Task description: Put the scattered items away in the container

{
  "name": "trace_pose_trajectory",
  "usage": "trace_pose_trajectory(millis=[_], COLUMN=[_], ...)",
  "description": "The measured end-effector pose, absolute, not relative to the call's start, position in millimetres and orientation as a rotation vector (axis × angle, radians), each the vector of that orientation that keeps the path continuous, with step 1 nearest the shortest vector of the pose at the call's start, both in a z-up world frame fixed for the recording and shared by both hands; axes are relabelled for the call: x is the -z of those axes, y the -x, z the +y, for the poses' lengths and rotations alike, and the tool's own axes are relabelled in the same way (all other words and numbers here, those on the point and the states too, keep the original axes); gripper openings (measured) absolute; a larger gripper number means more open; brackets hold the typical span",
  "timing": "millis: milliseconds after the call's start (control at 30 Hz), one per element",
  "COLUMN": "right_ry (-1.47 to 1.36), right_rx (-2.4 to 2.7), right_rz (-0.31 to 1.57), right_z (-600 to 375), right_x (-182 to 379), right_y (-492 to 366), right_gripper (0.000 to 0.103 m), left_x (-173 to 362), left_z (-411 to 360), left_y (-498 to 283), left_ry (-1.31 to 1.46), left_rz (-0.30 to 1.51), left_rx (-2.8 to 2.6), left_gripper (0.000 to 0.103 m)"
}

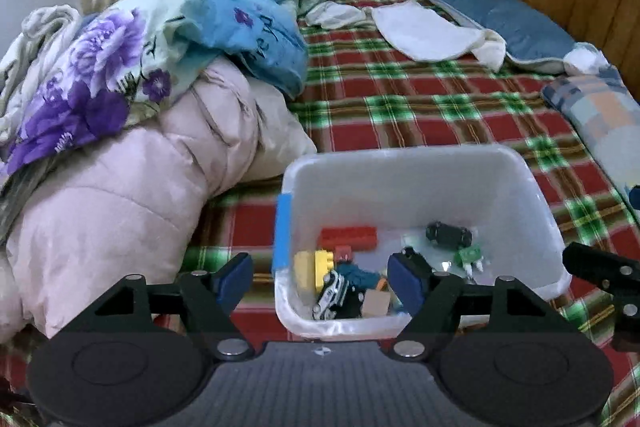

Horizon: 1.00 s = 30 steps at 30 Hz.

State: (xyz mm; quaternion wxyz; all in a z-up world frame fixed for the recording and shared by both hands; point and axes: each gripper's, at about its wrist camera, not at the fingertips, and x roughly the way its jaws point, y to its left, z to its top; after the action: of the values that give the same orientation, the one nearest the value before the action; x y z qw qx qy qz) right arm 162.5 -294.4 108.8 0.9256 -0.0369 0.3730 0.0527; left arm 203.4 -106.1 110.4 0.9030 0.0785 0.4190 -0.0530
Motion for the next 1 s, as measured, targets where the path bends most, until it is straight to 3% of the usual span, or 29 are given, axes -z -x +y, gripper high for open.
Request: trace_pose_trajectory(millis=[67, 267, 600, 1000], right_ry=[0.076, 0.1, 0.107, 0.148], right_rx=[-0.105, -0.117, -0.104, -0.116], right_rz=[0.764, 0.761, 0.753, 0.736], right_z=[-295, -294, -302, -297], right_x=[-112, -110, -109, -103], right_y=[-162, -159, -156, -151], right_gripper=[0.103, 0.103, 0.103, 0.103], left_x=[-111, -125, -132, -96], left_z=[-107, -109, -113, -110], left_y=[-204, -194, -203, -218], left_ry=[-0.166, -0.138, -0.087, -0.066], left_rz=[0.868, 0.748, 0.76, 0.919], left_rx=[0.11, 0.128, 0.139, 0.126], left_gripper=[0.09, 0.103, 0.103, 0.095])
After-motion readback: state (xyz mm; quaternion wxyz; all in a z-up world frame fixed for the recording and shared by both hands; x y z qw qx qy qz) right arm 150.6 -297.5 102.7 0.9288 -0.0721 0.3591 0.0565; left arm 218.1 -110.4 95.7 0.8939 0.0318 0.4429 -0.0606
